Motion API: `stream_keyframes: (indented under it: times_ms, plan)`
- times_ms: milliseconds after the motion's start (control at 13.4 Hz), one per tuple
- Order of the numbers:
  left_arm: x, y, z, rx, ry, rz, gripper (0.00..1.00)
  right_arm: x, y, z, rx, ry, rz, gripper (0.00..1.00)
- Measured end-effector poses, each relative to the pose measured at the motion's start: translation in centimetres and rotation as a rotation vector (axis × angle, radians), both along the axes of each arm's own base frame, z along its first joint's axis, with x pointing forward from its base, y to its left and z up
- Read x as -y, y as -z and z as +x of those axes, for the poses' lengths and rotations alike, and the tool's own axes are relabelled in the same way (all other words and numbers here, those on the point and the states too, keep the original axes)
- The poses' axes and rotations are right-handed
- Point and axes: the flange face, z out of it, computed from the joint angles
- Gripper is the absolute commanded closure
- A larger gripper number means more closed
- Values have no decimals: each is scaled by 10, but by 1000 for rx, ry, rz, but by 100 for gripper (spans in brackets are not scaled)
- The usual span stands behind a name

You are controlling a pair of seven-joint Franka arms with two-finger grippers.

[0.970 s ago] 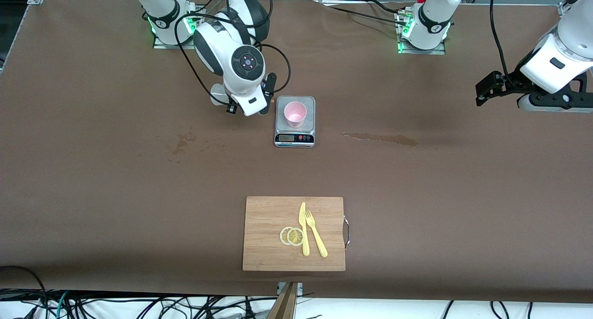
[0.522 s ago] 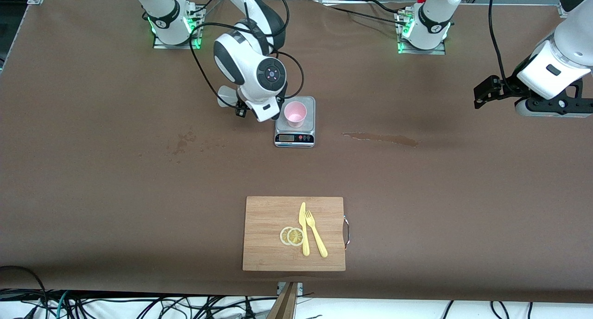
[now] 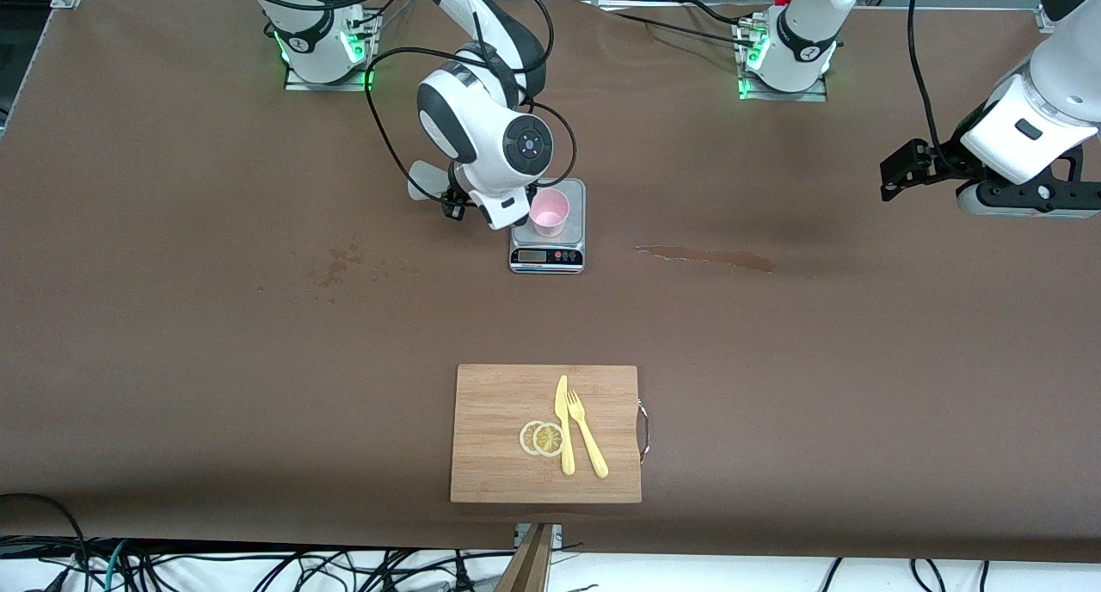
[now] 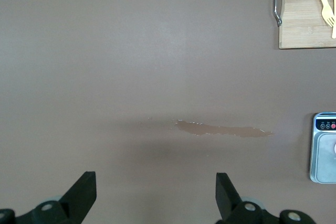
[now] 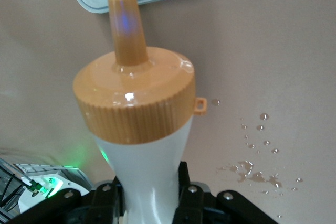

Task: Add sauce to pink cup with both arms
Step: 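Tilt the bottle nozzle into the pink cup with the right gripper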

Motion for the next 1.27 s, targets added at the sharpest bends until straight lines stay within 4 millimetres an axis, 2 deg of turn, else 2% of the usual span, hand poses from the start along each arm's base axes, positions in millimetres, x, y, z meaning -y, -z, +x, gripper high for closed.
stream_keyframes:
  times_ms: [299,672,1269]
  plan:
    - [0,0,0,0,0,0,0,-9,-5,9,-5,1,-37,99]
    - [0,0,0,0,0,0,0,-30,3,5,-1,-34,-94,99]
    - [0,-1,0,1,-1,0,0,-45,3,2,18,-74,-175,99]
